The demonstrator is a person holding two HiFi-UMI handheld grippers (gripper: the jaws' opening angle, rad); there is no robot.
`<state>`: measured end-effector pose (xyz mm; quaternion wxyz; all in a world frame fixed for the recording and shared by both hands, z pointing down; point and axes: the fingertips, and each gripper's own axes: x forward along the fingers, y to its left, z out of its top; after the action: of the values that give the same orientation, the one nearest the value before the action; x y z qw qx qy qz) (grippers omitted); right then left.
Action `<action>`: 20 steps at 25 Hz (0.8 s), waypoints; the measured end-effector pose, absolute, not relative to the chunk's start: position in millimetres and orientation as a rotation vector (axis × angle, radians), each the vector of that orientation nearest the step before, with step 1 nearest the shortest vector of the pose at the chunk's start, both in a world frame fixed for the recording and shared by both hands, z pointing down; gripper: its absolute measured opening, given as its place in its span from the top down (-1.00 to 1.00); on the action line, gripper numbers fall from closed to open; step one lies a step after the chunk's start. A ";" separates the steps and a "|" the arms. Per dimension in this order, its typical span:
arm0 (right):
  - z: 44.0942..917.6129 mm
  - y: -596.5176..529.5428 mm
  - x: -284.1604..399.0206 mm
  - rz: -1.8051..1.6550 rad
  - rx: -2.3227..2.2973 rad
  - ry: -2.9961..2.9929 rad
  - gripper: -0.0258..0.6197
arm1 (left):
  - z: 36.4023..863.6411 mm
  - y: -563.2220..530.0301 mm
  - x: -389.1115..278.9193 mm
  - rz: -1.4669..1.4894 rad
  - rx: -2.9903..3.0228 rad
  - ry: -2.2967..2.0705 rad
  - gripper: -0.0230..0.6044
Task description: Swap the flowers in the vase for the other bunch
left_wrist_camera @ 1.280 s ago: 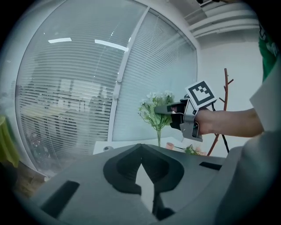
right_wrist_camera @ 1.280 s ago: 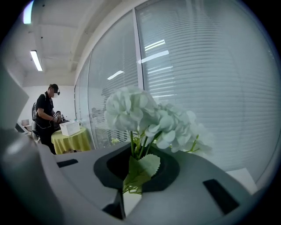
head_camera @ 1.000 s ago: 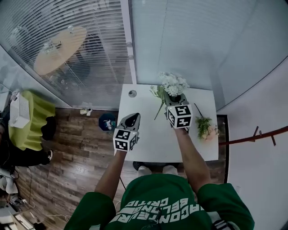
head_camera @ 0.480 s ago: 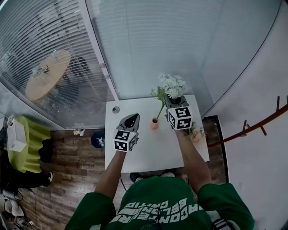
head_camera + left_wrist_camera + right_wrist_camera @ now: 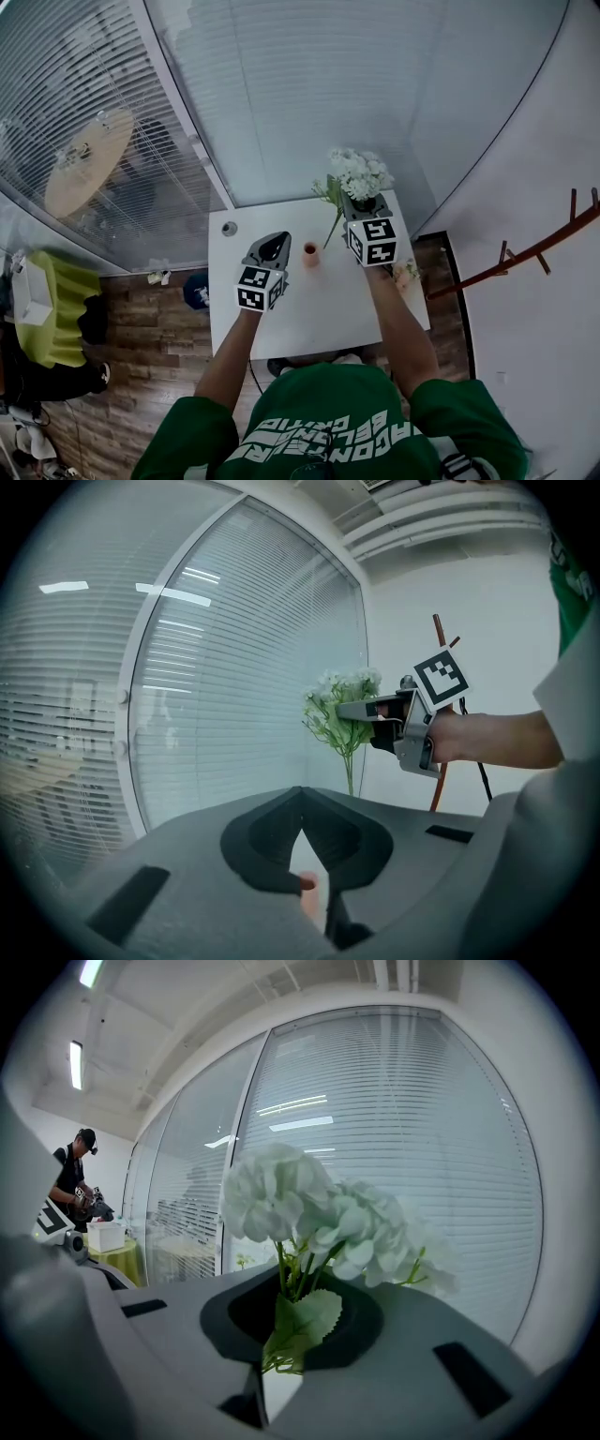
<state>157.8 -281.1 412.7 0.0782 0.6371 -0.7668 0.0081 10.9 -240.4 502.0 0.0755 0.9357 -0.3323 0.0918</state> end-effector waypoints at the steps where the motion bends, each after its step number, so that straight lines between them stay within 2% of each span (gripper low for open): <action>1: 413.8 -282.4 157.7 0.026 1.905 -2.296 0.80 | 503.1 -241.0 11.4 0.275 2.804 -0.997 0.90; 20: 426.6 -324.5 134.6 0.000 1.808 -2.321 0.80 | 515.3 -268.1 -5.3 0.308 2.756 -1.055 0.90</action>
<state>134.6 -324.5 426.6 0.0994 0.6115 -0.7849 0.0000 -5.3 -268.1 515.3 0.0872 0.9253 -0.3542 0.1036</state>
